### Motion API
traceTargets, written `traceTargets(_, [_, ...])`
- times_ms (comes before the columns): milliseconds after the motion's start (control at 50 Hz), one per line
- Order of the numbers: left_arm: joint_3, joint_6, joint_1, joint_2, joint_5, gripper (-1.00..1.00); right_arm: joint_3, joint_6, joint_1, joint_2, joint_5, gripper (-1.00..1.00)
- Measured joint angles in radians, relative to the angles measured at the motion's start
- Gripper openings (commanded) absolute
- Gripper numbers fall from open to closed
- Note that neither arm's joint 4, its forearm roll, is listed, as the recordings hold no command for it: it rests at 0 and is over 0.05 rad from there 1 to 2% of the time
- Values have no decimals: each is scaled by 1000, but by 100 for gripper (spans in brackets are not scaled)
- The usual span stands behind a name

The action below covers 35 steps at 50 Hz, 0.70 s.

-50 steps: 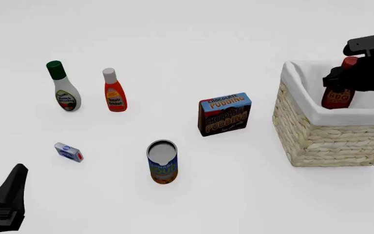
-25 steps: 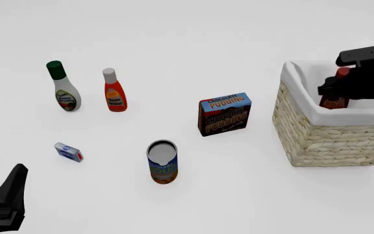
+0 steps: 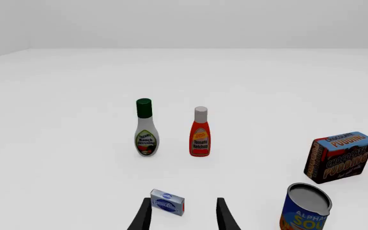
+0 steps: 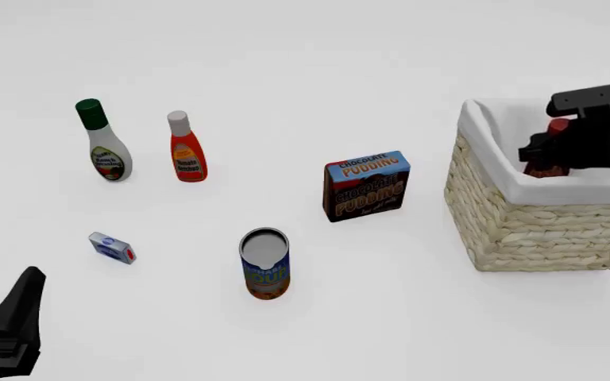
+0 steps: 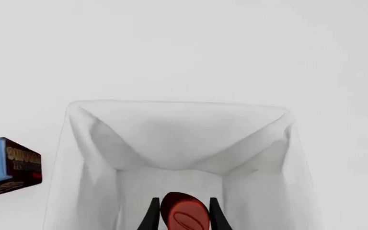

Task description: Pick the bbq sauce and place it in the basket.

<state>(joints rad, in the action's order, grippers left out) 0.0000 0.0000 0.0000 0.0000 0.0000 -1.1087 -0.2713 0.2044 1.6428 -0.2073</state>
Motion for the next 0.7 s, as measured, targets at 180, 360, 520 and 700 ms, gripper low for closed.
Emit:
traceTargets(180, [0,0,0,0,0,100,-5,4,5,5,3,100])
traceTargets(360, [0,0,0,0,0,100,-13,6,3,6,-1,100])
traceTargets(520, [0,0,0,0,0,100,-20,7,-2,3,-8,100])
traceTargets(700, [0,0,0,0,0,100,-26,9,-7,-8,-18,100])
